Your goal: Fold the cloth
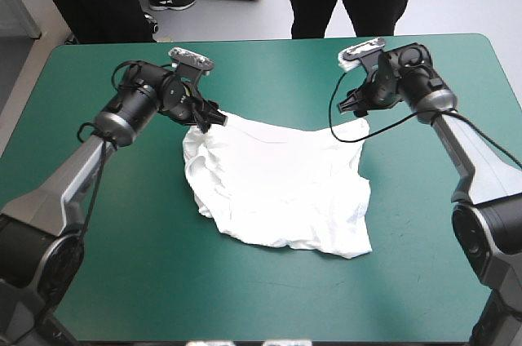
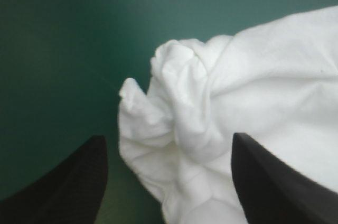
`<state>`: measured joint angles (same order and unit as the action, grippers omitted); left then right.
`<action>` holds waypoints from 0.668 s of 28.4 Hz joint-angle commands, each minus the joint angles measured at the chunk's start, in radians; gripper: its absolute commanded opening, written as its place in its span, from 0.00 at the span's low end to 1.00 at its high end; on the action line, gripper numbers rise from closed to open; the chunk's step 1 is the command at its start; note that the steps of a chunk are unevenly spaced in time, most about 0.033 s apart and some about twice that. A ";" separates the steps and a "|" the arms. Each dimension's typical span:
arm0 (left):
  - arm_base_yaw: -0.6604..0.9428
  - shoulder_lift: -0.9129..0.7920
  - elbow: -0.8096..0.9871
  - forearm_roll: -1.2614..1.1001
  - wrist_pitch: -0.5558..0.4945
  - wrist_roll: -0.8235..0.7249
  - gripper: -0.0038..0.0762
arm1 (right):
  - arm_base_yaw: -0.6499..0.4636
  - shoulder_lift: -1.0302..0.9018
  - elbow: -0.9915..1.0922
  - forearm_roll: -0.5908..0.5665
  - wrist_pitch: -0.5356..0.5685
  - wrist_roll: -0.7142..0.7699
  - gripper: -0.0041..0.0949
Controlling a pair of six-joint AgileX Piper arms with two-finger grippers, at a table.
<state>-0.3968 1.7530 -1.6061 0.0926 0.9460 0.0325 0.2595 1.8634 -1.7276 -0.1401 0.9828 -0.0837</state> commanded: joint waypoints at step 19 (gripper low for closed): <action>0.217 -0.129 -0.043 -0.142 0.081 0.060 0.65 | -0.190 -0.337 -0.029 0.021 0.115 -0.026 0.68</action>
<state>-0.1778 1.6110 -1.6200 -0.0119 1.0767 0.0756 0.0810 1.5760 -1.7328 -0.1098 1.1327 -0.0989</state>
